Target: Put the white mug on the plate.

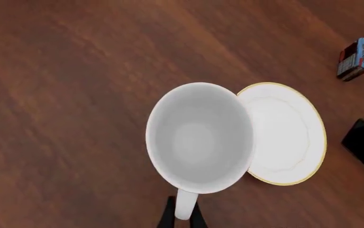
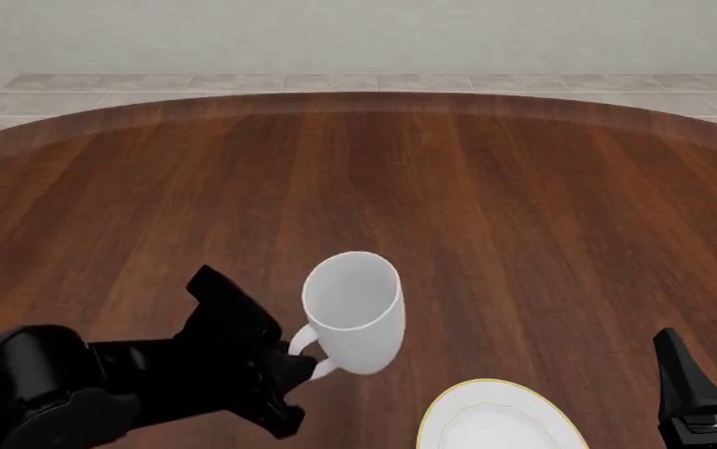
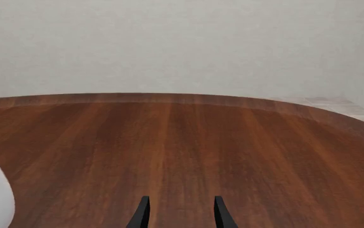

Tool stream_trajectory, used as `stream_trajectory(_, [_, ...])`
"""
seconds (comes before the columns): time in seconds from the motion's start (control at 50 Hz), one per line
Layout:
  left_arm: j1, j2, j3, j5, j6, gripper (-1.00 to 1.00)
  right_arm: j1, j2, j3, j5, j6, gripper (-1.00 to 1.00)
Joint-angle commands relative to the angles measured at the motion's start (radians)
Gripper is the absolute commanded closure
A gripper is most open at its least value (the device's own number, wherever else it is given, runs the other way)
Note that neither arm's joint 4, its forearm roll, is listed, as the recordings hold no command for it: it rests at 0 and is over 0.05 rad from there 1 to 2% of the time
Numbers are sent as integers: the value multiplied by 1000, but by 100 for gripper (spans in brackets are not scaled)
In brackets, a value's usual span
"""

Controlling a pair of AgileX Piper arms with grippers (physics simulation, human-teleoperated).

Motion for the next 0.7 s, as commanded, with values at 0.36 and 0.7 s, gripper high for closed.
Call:
stream_trajectory(0.36, [-124,110,-54,-59,0,100,0,1,0,-1,0,-100])
stream_trajectory(0.7, [-170,167,-95,-89,7,100,0,1,0,-1,0,-100])
